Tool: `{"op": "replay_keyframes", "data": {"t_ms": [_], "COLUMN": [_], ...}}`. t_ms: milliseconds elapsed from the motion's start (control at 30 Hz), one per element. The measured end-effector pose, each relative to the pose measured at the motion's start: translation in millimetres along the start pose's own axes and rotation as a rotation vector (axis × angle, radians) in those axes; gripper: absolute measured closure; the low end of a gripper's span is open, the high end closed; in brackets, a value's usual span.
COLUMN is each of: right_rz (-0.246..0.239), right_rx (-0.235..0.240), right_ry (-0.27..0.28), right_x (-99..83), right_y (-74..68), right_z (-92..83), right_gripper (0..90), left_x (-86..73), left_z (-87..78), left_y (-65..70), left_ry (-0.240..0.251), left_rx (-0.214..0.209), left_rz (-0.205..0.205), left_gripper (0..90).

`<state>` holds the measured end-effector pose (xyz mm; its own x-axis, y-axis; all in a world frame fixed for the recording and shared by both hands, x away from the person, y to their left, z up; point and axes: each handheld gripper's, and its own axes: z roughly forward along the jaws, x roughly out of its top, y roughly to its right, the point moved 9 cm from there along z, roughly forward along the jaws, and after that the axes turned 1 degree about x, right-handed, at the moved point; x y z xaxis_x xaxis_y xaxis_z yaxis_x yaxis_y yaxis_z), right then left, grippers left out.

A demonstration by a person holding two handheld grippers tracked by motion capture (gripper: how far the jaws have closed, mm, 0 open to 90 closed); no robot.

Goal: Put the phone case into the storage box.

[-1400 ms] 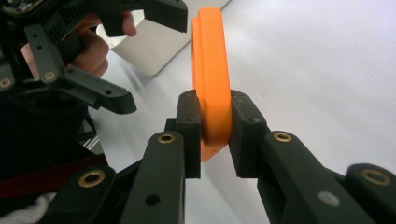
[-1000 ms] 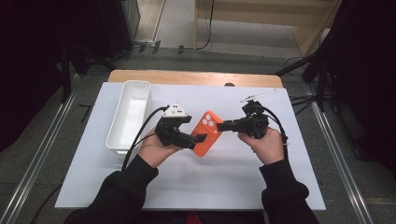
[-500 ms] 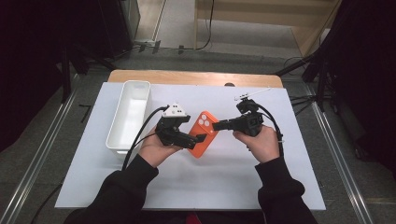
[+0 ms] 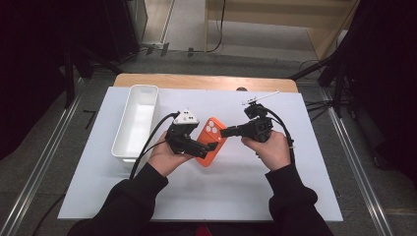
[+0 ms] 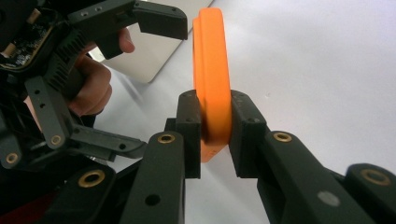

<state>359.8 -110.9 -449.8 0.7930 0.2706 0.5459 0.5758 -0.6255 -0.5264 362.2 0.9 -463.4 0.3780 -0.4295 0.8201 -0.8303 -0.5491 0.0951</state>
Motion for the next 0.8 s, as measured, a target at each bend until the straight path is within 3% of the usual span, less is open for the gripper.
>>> {"op": "replay_keyframes", "data": {"t_ms": [467,800], "right_rz": [0.009,0.034], "right_rx": [0.004,0.011], "right_ry": [-0.004,-0.003], "right_x": [0.0,-0.1], "right_y": [-1.8,-3.2], "right_z": [2.5,2.8], "right_gripper": [74.7,74.7], "left_x": [-4.7,-7.6], "left_z": [9.7,13.1], "left_y": [3.7,4.3], "left_ry": [-0.024,-0.041], "left_rx": [-0.015,0.014], "left_rz": [0.017,0.054], "left_gripper": [0.0,0.0]}}
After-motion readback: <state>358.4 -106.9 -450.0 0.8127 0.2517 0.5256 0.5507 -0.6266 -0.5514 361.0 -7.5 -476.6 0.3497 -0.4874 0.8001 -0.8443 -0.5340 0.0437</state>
